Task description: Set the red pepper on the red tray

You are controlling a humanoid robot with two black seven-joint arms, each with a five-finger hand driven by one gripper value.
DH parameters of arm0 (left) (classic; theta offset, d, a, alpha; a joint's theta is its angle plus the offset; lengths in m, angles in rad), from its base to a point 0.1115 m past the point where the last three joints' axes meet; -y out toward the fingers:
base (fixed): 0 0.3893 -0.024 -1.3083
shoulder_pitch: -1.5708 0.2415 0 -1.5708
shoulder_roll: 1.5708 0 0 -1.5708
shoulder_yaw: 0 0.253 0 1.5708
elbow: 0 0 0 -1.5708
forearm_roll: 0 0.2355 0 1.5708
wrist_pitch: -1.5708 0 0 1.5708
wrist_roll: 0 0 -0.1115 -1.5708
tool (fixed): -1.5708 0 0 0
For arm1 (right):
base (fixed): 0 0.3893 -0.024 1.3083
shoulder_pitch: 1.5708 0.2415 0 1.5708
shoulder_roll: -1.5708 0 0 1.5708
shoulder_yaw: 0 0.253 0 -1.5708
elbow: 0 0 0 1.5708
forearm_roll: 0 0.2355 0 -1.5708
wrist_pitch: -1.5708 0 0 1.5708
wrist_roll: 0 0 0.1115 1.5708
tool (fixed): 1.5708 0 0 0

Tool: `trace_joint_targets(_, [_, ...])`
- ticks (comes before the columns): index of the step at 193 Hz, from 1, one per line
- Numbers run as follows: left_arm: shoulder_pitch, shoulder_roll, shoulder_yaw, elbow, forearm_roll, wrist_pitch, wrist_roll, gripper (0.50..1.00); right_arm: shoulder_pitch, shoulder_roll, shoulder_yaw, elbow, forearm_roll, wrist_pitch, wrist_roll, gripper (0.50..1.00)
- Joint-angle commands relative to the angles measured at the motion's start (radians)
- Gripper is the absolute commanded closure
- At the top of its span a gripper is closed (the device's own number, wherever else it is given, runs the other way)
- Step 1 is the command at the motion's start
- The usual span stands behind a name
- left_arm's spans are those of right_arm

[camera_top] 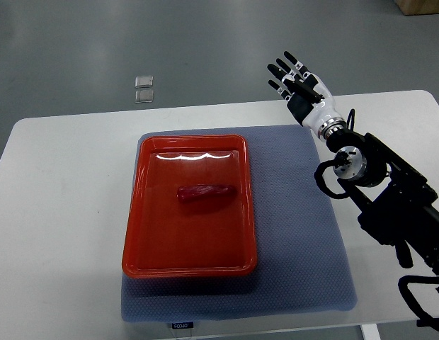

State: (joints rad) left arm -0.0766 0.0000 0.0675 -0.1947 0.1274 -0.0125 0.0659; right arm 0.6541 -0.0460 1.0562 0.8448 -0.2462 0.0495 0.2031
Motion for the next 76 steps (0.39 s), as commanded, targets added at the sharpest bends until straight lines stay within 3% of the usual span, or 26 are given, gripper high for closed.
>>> trace_joint_targets(1, [0.000, 0.000, 0.000, 0.000, 0.000, 0.000, 0.000, 0.500, -0.042, 0.002, 0.004, -0.004, 0.076, 0.047, 0.029, 0.587])
trace_joint_targets(25, [0.000, 0.000, 0.000, 0.000, 0.000, 0.000, 0.000, 0.500, -0.085, 0.003, 0.004, -0.009, 0.082, 0.084, 0.038, 0.587])
trace_joint_targets(76, [0.000, 0.000, 0.000, 0.000, 0.000, 0.000, 0.000, 0.500, -0.126, 0.006, 0.004, -0.012, 0.082, 0.092, 0.048, 0.587])
